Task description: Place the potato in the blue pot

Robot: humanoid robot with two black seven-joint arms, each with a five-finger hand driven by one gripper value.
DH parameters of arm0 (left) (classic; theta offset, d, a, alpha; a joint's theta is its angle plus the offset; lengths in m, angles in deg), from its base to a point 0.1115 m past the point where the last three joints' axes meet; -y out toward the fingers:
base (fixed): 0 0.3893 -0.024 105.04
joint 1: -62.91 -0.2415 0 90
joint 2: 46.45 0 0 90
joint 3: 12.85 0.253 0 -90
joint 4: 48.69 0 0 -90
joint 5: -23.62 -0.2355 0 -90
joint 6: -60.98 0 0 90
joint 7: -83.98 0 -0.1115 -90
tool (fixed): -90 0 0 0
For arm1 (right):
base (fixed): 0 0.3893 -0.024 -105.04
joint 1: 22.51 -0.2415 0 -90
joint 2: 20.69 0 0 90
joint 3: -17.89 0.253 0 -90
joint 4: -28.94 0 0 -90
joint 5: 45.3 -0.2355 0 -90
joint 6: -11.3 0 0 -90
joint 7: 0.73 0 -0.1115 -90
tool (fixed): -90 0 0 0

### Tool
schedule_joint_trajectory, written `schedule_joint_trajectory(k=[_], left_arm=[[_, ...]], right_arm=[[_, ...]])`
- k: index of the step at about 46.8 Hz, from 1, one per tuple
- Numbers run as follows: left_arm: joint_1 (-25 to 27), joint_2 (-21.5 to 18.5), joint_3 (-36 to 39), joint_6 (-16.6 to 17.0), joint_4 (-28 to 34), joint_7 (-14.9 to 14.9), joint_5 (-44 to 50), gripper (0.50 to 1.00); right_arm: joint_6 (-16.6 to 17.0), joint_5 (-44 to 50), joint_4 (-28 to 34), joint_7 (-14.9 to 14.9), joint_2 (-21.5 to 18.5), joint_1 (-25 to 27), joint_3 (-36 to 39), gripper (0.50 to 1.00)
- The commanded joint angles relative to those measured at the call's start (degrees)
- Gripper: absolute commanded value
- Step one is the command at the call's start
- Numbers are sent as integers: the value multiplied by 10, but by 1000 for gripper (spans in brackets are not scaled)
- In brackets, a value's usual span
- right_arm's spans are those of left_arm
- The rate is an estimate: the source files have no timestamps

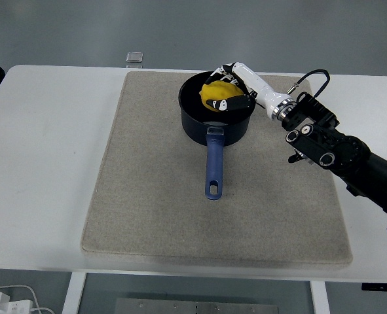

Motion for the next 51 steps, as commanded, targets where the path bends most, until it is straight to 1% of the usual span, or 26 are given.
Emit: schedule_joint_trajectory(k=[1, 7, 12, 15, 16, 22, 51], left_arm=[[0, 0, 0, 0, 0, 0, 0, 999], [0, 0, 1, 0, 0, 0, 0, 999], [0, 0, 1, 0, 0, 0, 0, 999], [0, 0, 1, 0, 0, 0, 0, 999], [0, 0, 1, 0, 0, 0, 0, 999], [0, 0, 1, 0, 0, 0, 0, 999], [0, 0, 1, 1, -4, 0, 0, 999]], right_arm=[[-1, -1, 0, 0, 0, 0, 0, 539], [-1, -2, -1, 0, 0, 0, 1, 662], [0, -2, -2, -1, 0, -1, 2, 805], [0, -2, -2, -1, 0, -1, 2, 874], [0, -2, -2, -1, 0, -1, 2, 891], [0, -3, -6, -1, 0, -1, 4, 917], [0, -8, -6, -2, 0, -5, 4, 917]])
